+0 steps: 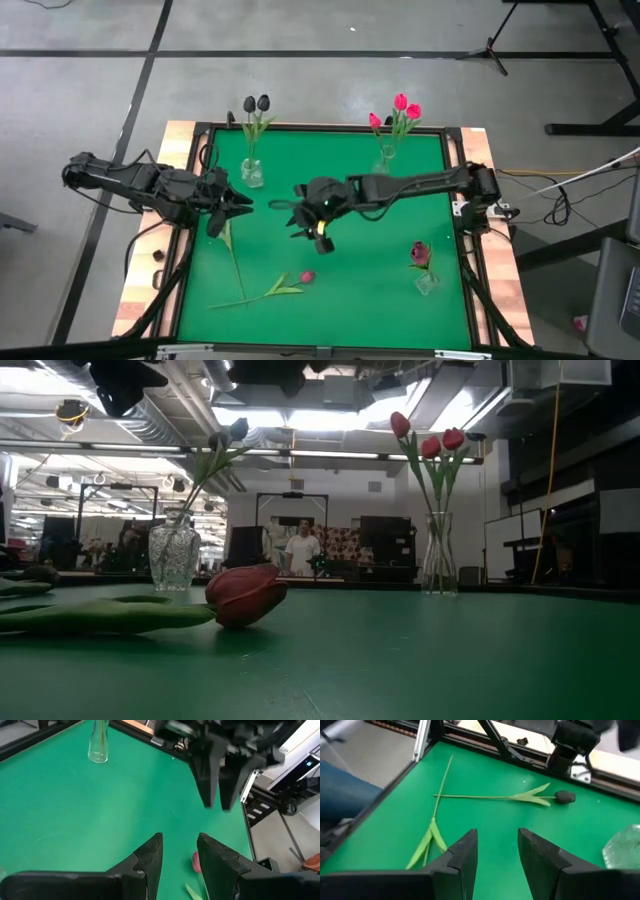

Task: Sort flowers into vase by color
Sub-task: Put the red flower into the bottom transparent vase

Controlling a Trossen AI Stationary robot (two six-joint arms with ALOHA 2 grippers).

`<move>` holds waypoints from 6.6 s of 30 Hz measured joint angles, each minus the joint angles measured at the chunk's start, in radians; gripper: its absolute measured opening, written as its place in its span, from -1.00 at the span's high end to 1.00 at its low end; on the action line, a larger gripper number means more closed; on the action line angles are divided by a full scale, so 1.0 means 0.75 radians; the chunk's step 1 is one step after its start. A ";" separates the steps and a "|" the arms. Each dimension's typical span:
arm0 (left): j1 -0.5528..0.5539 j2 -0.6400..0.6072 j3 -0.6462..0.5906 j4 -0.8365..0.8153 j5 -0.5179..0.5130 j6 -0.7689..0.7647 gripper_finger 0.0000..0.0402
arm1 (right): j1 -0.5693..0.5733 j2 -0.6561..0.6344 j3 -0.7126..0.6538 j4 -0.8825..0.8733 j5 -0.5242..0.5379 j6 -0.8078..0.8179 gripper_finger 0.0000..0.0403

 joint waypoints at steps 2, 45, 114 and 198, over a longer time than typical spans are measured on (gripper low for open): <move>0.000 -0.004 0.000 -0.008 -0.004 0.002 0.41 | 0.025 0.012 0.002 0.005 0.052 -0.020 0.30; -0.015 0.089 -0.002 -0.186 0.058 -0.203 0.41 | 0.209 0.340 0.134 -0.015 0.276 -0.123 -0.04; -0.777 1.309 0.273 0.135 -0.137 -0.634 0.41 | -0.120 0.219 0.823 -1.402 0.358 -0.084 -0.04; -0.647 1.082 0.272 1.465 -1.153 0.765 1.00 | 0.404 -0.417 0.726 -1.256 0.456 0.168 -0.04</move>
